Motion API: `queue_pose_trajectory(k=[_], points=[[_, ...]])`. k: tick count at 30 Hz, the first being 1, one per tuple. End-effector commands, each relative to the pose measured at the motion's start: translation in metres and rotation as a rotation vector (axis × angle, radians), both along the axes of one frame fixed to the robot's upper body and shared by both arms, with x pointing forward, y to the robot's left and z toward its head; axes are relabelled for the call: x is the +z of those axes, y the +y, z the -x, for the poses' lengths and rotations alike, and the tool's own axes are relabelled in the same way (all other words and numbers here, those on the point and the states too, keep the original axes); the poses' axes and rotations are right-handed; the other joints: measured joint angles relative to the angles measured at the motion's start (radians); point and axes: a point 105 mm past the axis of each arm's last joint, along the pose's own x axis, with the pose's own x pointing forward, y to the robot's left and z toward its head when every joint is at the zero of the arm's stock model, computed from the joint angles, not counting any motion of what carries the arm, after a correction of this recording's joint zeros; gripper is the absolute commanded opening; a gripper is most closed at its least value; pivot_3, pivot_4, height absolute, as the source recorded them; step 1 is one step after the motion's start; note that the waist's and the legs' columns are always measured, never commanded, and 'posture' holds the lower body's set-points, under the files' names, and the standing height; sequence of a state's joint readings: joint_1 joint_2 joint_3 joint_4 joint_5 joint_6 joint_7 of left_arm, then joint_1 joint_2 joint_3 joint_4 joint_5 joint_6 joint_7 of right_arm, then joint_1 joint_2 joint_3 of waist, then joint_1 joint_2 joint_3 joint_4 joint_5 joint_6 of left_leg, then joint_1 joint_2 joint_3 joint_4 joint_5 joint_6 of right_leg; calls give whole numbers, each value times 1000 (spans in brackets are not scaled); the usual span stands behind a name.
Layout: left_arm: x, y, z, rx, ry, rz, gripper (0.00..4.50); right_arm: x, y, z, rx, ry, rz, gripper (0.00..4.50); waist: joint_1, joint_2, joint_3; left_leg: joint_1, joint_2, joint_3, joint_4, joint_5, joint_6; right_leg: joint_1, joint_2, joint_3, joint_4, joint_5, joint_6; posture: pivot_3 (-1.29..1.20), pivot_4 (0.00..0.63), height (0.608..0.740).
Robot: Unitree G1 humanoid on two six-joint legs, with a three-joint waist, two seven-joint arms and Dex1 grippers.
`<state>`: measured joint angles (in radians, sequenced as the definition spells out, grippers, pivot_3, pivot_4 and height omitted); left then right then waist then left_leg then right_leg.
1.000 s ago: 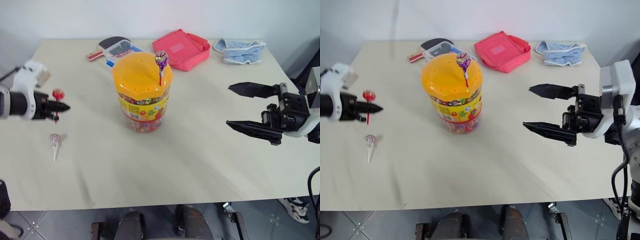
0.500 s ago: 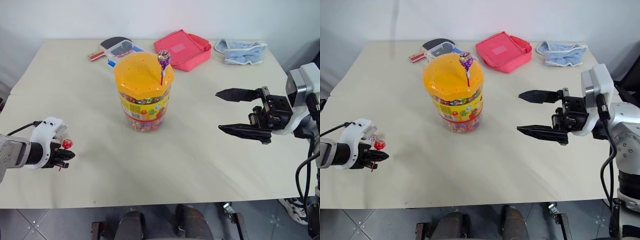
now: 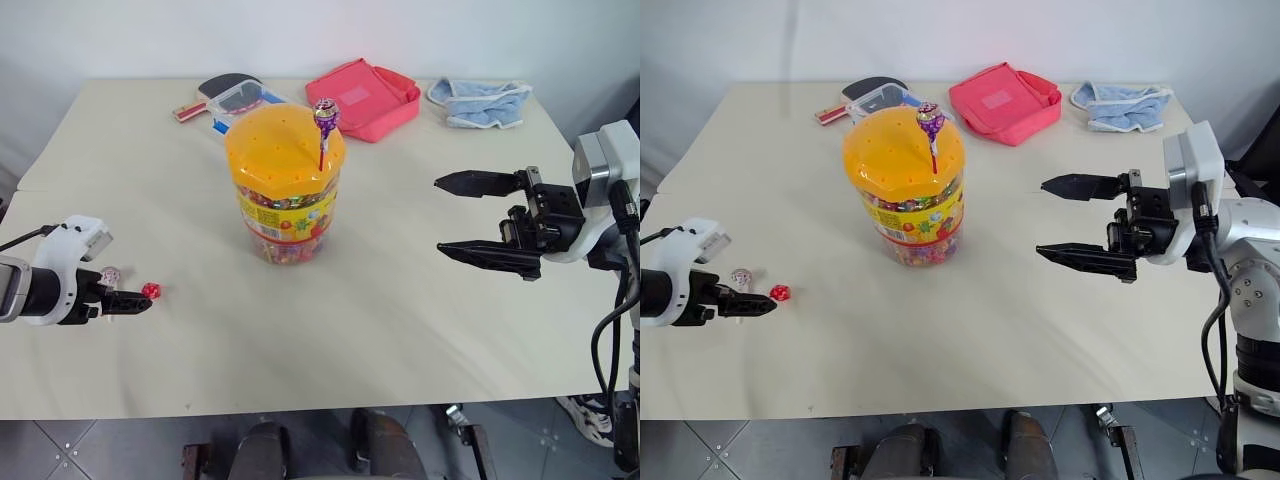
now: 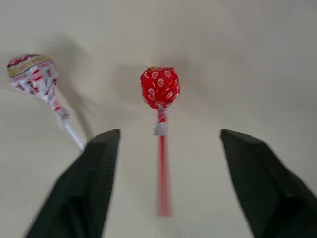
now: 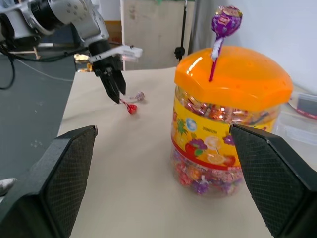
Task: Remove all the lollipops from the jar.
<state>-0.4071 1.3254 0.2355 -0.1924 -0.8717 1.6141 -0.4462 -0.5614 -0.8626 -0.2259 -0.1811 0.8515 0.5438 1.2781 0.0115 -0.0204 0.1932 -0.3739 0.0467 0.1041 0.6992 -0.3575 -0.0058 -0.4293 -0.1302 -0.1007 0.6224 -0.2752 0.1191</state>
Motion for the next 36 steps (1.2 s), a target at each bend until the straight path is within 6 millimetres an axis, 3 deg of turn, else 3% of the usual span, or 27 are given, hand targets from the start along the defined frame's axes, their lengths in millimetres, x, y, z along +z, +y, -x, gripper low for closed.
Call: queue_pose_trajectory(k=[1, 5, 9, 14, 18, 21, 24, 34, 36], points=[[29, 5, -4, 1, -85, -38, 4471, 16, -9, 2, -36, -81, 0, 4500, 0, 0, 0, 0, 0, 0, 0, 0, 0, 0, 0, 0, 0, 0, 0, 0, 150, 740], [67, 1, -18, -99, -275, -7, 4471, 23, -10, -1, -72, -96, -7, 4500, 2, 0, 0, 0, 0, 1, 0, 0, 0, 0, 0, 0, 0, 0, 0, 0, 150, 740], [101, -27, -21, -349, -524, 193, 4471, 30, 0, -9, -97, -80, -60, 4500, 0, 0, 0, 0, 0, 2, 0, 0, 0, -1, 0, 0, 0, 0, 0, 0, 150, 740], [127, -47, -12, -707, -875, 449, 4471, 33, 29, -20, -58, -84, -109, 4500, -14, 1, 0, 0, 1, 3, 0, 0, -1, -1, 0, 0, 1, 0, -1, 0, 150, 740], [126, -57, 0, -936, -952, 571, 4471, 38, 52, -31, -35, -103, -145, 4500, -17, 1, 0, 0, 1, 5, 0, 0, -1, -3, 1, 0, 2, 0, -1, 0, 150, 740], [123, -57, 2, -995, -973, 604, 4471, 41, 66, -36, -24, -105, -157, 4500, -17, 1, 0, 0, 1, 5, 0, 0, -1, -3, 0, 0, 2, 0, 0, 0, 150, 740], [113, -52, 7, -1065, -987, 645, 4471, 40, 98, -46, 8, -81, -149, 4500, -19, 1, 0, 0, 1, 5, 0, 0, 0, -3, 0, 0, 2, 0, 0, 0, 150, 740], [100, -47, 13, -1066, -999, 625, 4471, 33, 141, -60, 63, -52, -66, 4500, -44, 1, 0, -1, 0, 5, 1, -1, 1, -4, -1, -2, 3, 0, 0, 0, 150, 740], [99, -48, 14, -1061, -1007, 626, 4500, 39, 143, -61, 74, -50, -84, 4098, -45, 1, 0, -1, 1, 5, 0, -1, 1, -4, -1, -2, 3, 0, -1, 0, 150, 740]])
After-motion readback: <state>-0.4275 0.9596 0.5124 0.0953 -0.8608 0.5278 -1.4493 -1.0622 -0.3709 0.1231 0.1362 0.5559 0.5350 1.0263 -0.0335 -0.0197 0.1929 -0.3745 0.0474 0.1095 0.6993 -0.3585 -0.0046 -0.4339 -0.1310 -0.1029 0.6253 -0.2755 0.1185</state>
